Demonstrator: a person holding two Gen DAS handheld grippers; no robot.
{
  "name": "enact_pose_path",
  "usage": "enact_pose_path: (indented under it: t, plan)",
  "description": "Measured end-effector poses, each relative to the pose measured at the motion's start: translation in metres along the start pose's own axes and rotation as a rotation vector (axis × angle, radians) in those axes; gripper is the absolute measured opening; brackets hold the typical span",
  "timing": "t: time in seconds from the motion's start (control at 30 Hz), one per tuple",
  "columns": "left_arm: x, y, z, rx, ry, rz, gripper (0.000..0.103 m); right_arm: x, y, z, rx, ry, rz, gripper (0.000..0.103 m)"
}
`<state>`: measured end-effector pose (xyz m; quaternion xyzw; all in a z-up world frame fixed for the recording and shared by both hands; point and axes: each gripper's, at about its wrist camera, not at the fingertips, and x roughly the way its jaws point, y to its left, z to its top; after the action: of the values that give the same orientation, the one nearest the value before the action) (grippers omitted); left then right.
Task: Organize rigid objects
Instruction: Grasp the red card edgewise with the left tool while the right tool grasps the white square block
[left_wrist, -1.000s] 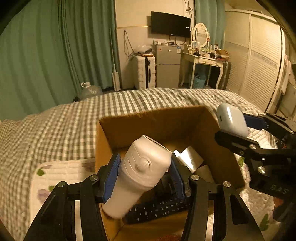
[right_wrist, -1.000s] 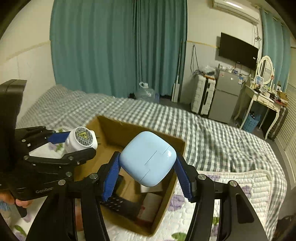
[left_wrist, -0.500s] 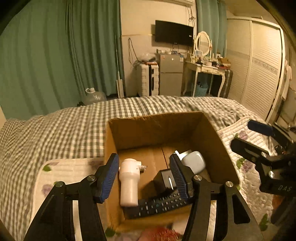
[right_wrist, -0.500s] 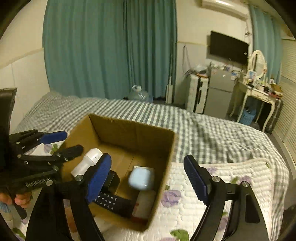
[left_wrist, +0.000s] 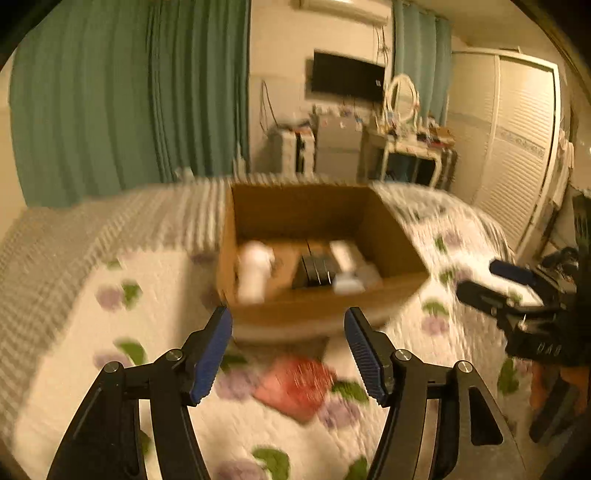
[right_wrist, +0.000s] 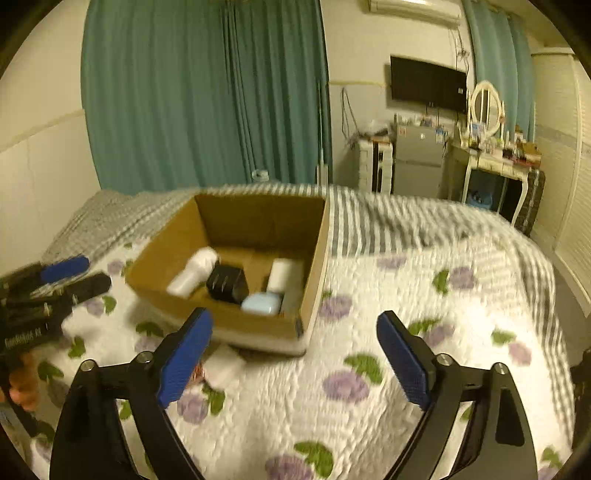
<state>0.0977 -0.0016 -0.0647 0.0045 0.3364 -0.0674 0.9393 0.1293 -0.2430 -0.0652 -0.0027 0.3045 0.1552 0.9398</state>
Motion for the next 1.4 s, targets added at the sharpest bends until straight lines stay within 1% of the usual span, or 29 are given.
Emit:
enact_pose_path:
  t: [0.1,0.13,0.27,0.33,0.5,0.57,0.63,0.7,0.83,0.9,0.93,1.0,1.03,1.07,1.1,1.13,1.2,1.33,1.4]
  plan:
    - [0.028,-0.003,-0.024,0.009,0.095,0.011,0.066,0.014,0.004,-0.013,-0.004,0.056,-0.003,0.095]
    - [0.042,-0.007,-0.034,0.036,0.135,0.005,0.066,0.018,0.006,-0.016,-0.013,0.071,-0.007,0.095]
    - [0.08,-0.018,-0.06,0.121,0.269,0.043,0.066,0.032,0.011,-0.022,-0.034,0.115,-0.02,0.095]
    - [0.094,-0.022,-0.066,0.152,0.309,0.069,0.066,0.037,0.01,-0.025,-0.035,0.133,-0.022,0.095]
    - [0.108,-0.029,-0.061,0.205,0.286,0.097,0.068,0.042,0.008,-0.027,-0.024,0.164,-0.021,0.095]
    - [0.119,-0.027,-0.058,0.214,0.291,0.104,0.075,0.043,0.007,-0.027,-0.021,0.166,-0.019,0.095]
    - [0.133,-0.019,-0.057,0.171,0.337,0.072,0.077,0.044,0.007,-0.027,-0.021,0.173,-0.015,0.095]
    - [0.135,-0.012,-0.054,0.13,0.336,0.035,0.077,0.044,0.008,-0.028,-0.023,0.179,-0.014,0.095]
    - [0.125,-0.009,-0.054,0.119,0.322,0.028,0.074,0.046,0.01,-0.03,-0.029,0.184,-0.013,0.095]
    - [0.113,-0.008,-0.056,0.091,0.317,0.019,0.074,0.046,0.011,-0.03,-0.03,0.185,-0.007,0.095]
    - [0.104,-0.004,-0.056,0.057,0.315,0.005,0.074,0.046,0.012,-0.03,-0.03,0.184,0.002,0.095]
    - [0.092,0.001,-0.056,0.022,0.304,0.009,0.073,0.046,0.013,-0.031,-0.032,0.184,0.014,0.095]
    - [0.084,0.003,-0.056,0.006,0.294,0.026,0.071,0.047,0.013,-0.031,-0.036,0.185,0.017,0.095]
    - [0.078,0.006,-0.056,-0.007,0.284,0.032,0.059,0.048,0.015,-0.032,-0.04,0.187,0.019,0.095]
    - [0.07,0.01,-0.054,-0.032,0.267,0.019,0.043,0.049,0.016,-0.032,-0.044,0.189,0.023,0.095]
    - [0.064,0.011,-0.054,-0.048,0.254,0.025,0.033,0.05,0.018,-0.033,-0.049,0.192,0.028,0.095]
    - [0.058,0.013,-0.049,-0.067,0.241,0.018,0.03,0.054,0.024,-0.035,-0.066,0.198,0.038,0.095]
    - [0.054,0.011,-0.047,-0.062,0.224,0.075,0.019,0.071,0.043,-0.041,-0.121,0.232,0.061,0.095]
    - [0.047,0.027,-0.043,-0.095,0.211,0.07,0.015,0.08,0.054,-0.042,-0.147,0.236,0.075,0.095]
